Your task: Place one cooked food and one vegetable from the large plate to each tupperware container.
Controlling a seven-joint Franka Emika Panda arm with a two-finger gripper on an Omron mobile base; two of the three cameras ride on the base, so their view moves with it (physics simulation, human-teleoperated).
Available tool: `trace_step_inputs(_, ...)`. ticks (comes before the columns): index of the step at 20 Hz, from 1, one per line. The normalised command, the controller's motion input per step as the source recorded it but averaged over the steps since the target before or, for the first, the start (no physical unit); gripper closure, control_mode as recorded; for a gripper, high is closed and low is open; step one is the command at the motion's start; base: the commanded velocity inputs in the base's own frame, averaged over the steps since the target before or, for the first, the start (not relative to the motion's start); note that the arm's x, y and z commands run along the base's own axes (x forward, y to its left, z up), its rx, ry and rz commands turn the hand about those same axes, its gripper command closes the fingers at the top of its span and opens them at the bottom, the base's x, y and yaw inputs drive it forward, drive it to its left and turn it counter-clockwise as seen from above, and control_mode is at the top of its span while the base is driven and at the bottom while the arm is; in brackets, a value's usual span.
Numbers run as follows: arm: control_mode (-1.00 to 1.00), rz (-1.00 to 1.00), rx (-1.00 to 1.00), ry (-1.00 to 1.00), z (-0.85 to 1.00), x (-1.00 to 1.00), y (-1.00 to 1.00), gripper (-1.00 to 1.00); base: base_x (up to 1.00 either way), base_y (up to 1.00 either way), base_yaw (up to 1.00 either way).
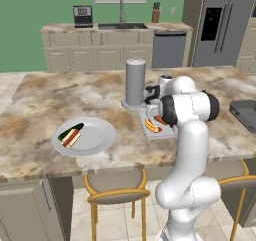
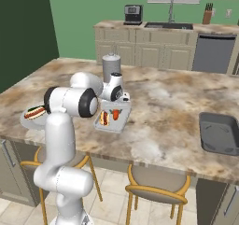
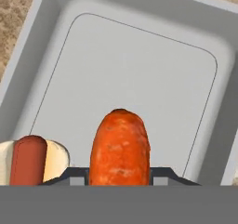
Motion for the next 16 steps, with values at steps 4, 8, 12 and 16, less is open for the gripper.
trace_step_inputs(4,-1.0,0.0,0.0,0.0,-0.01,0.0,0.0,-1.0,0.0,0.0,0.0)
trace_step_inputs(8,-1.0,0.0,0.0,0.0,0.0,0.0,-0.01,-1.0,0.0,0.0,0.0)
trace_step_inputs(12,-1.0,0.02,0.0,0.0,0.0,0.0,0.08,-1.0,0.0,0.0,0.0)
trace_step_inputs(16,-1.0,0.0,-0.03,0.0,0.3,-0.1,0.14,-1.0,0.0,0.0,0.0)
